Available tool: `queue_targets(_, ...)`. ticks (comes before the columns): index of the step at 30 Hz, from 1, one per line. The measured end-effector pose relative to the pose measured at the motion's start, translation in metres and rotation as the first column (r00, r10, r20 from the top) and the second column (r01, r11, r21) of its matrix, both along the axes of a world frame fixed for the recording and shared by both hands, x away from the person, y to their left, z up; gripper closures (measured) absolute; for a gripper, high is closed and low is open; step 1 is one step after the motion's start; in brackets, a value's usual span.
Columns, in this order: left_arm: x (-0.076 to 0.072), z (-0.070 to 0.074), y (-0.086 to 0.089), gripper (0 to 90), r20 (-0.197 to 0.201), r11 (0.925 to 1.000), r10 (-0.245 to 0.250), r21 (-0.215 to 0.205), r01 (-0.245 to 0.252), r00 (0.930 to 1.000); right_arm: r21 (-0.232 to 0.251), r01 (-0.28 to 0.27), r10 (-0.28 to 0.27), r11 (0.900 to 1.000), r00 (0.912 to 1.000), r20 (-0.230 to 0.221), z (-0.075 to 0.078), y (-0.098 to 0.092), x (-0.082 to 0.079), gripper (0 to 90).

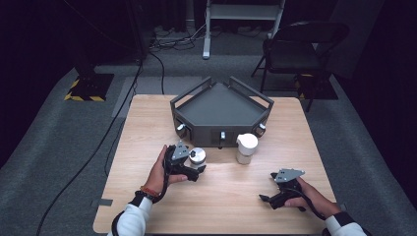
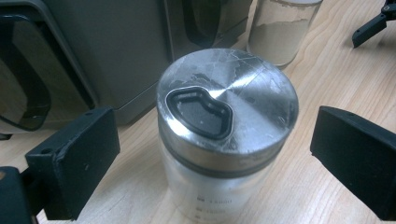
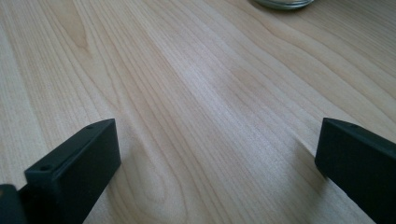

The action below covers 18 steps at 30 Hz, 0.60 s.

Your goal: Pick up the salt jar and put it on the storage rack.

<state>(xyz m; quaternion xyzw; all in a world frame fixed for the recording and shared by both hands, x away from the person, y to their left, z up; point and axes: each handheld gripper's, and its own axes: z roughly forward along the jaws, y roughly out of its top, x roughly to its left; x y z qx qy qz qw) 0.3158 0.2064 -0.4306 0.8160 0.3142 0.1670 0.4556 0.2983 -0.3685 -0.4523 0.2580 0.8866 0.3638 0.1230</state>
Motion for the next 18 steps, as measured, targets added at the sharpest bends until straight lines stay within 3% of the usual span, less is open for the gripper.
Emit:
queue_targets(5,0.008,-0.004,-0.004,0.9,-0.02,1.0,-0.006,0.001,0.006,0.9998,0.0,0.0,0.0,1.0,1.0,0.0,0.0,0.0,0.0,0.0)
queue_targets(14,0.015,-0.02,-0.016,4.4,-0.013,0.9994,-0.002,0.035,0.003,0.9999,0.0,0.0,0.0,1.0,1.0,0.0,0.0,0.0,0.0,0.0)
queue_targets(18,0.013,-0.027,-0.012,15.0,0.012,1.0,-0.008,-0.004,0.008,0.9999,0.0,0.0,0.0,1.0,1.0,0.0,0.0,0.0,0.0,0.0)
